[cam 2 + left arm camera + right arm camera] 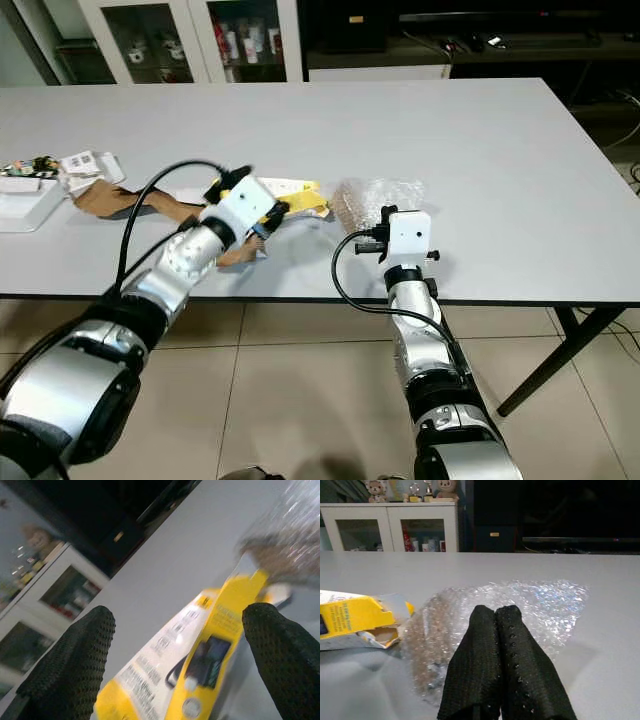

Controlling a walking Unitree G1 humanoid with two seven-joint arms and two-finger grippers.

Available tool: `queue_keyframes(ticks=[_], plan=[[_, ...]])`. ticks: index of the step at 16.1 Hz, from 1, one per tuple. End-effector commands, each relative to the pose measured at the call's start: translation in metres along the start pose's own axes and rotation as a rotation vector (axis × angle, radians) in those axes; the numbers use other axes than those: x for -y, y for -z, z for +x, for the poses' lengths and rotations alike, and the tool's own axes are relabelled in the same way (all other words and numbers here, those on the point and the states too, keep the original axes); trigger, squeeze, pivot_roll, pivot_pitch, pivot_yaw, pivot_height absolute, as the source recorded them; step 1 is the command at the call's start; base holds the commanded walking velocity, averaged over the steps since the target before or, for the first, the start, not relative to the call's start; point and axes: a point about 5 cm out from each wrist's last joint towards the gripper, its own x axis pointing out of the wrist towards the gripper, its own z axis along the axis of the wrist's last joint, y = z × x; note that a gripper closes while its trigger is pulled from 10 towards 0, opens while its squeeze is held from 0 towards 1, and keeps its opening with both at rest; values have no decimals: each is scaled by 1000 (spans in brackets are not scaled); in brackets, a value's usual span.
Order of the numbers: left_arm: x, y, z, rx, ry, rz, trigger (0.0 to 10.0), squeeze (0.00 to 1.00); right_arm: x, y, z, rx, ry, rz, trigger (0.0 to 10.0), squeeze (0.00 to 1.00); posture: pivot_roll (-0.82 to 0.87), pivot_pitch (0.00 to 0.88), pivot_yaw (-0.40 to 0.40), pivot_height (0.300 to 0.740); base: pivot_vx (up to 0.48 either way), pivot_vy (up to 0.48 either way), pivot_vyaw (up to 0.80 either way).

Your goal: Picking trash to rubbish bin

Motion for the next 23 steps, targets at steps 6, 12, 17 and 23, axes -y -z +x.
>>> queue_keyframes(ticks=[6, 12, 17, 23], plan=[[-13, -5, 0, 11, 116, 16, 10000, 0, -5, 1, 1, -24, -45, 18, 10000, 0, -4, 15, 74, 740, 0, 0, 0], [-8, 3, -3, -27, 175, 35, 10000, 0, -30, 14, -18, -152, -518, 48, 10000, 0, -11, 11, 83, 740, 0, 0, 0], [-3, 14, -8, -67, 193, 36, 10000, 0, -31, 11, -19, -152, -540, 59, 10000, 0, -5, 4, 89, 740, 0, 0, 0], [3, 27, -10, -163, 154, 35, 10000, 0, -30, 7, -18, -135, -526, 84, 10000, 0, -11, 4, 93, 740, 0, 0, 0]])
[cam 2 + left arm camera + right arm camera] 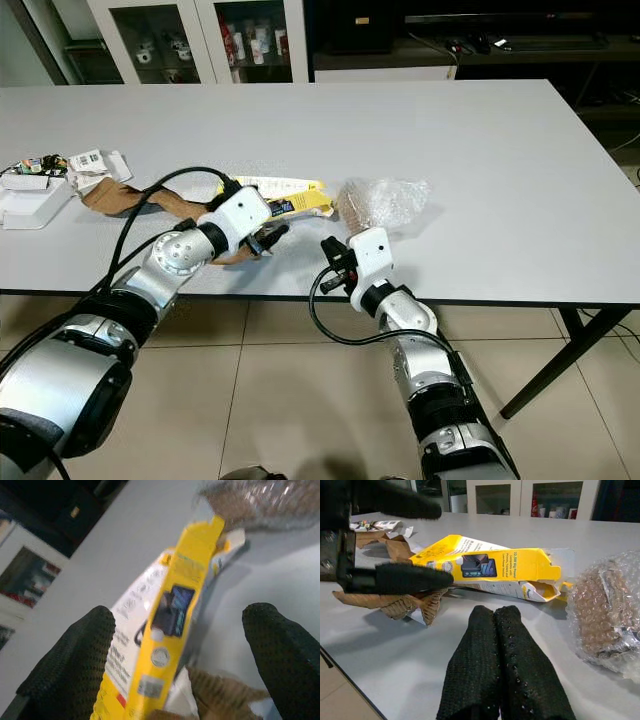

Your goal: Picking trash to rubbish bin

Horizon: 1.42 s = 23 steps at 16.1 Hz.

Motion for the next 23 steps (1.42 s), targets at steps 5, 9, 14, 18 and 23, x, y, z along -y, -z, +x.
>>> queue_keyframes(ticks=[5, 9, 14, 18, 23], plan=[[9, 8, 2, -70, 1, -55, 10000, 0, 1, -5, 0, 25, 11, 24, 10000, 0, -19, 3, 96, 740, 0, 0, 0], [-1, -1, 8, -103, -82, 13, 10000, 0, -2, -7, 1, 33, 1, 28, 10000, 0, -21, 0, 99, 740, 0, 0, 0], [6, 2, 10, -151, -81, -13, 10000, 0, -3, -8, 2, 38, -1, 30, 10000, 0, -38, 0, 107, 740, 0, 0, 0], [12, 2, 11, -143, -67, -96, 10000, 0, -4, -11, 1, 49, 0, 26, 10000, 0, -68, 7, 116, 740, 0, 0, 0], [-9, -19, 16, -89, -123, 3, 10000, 0, -11, -9, -10, 67, 6, 40, 10000, 0, -72, 45, 99, 740, 0, 0, 0]])
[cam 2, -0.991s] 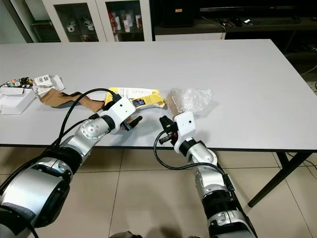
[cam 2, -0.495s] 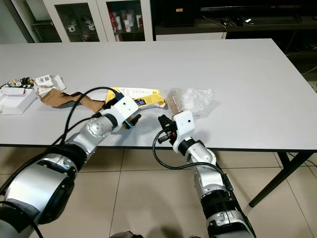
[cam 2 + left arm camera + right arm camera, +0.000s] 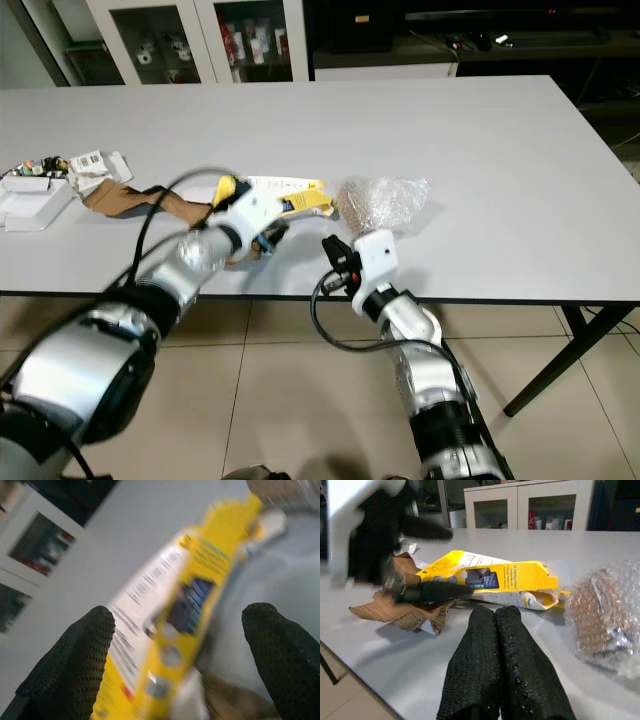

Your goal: Picking trash to rubbish bin

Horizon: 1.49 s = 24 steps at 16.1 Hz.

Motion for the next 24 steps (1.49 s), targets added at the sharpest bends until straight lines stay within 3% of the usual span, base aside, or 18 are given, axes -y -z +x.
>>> queue_keyframes(ticks=[1, 4, 9, 16, 19, 20, 24], plan=[[-13, -8, 0, 19, -32, 24, 10000, 0, -4, -3, -2, 15, 1, 20, 10000, 0, -74, 61, 99, 740, 0, 0, 0], [-23, -17, 1, 43, -35, 36, 10000, 0, -10, -3, -18, 20, 39, 44, 10000, 0, -87, 115, 102, 740, 0, 0, 0], [-20, -21, 2, 64, 1, -7, 10000, 0, -25, -13, -48, 19, 64, 99, 10000, 0, -127, 216, 83, 740, 0, 0, 0], [-33, -26, 2, 37, -66, 68, 10000, 0, -36, -15, -72, -23, 110, 152, 10000, 0, -141, 247, 69, 740, 0, 0, 0], [-33, -23, 2, 29, -58, 70, 9804, 0, -37, -16, -72, -28, 116, 160, 10000, 0, -137, 243, 75, 740, 0, 0, 0], [-31, -23, 2, 31, -43, 68, 0, 0, -38, -16, -72, -29, 118, 163, 10000, 0, -139, 244, 78, 740, 0, 0, 0], [-23, -24, 4, 38, -15, 77, 0, 0, -38, -17, -74, -36, 134, 167, 10000, 0, -145, 256, 79, 740, 0, 0, 0]])
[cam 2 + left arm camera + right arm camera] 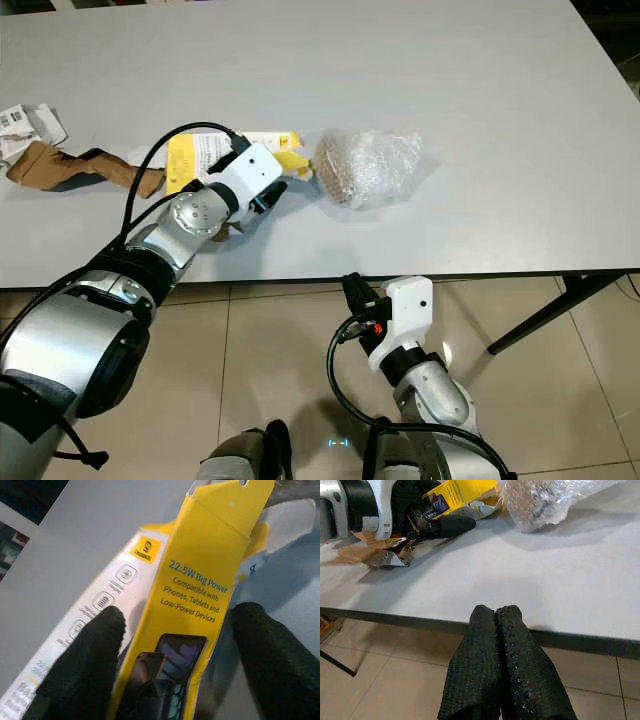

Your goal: Picking trash to rubbish bin

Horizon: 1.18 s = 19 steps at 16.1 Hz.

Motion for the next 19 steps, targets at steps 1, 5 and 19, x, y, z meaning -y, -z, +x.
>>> queue_keyframes(ticks=[1, 5, 19], plan=[[5, 3, 0, -16, 32, 18, 0, 0, -3, -1, -3, -1, 1, 11, 10000, 0, -145, 256, 79, 740, 0, 0, 0], [11, 4, 0, -12, 48, 22, 0, 0, -2, -2, -2, -3, 12, 12, 10000, 0, -143, 257, 82, 740, 0, 0, 0], [-2, 43, -15, -169, -156, 742, 10000, 0, 1, -3, 37, 72, 37, 24, 10000, 0, -80, 140, 151, 740, 0, 0, 0]])
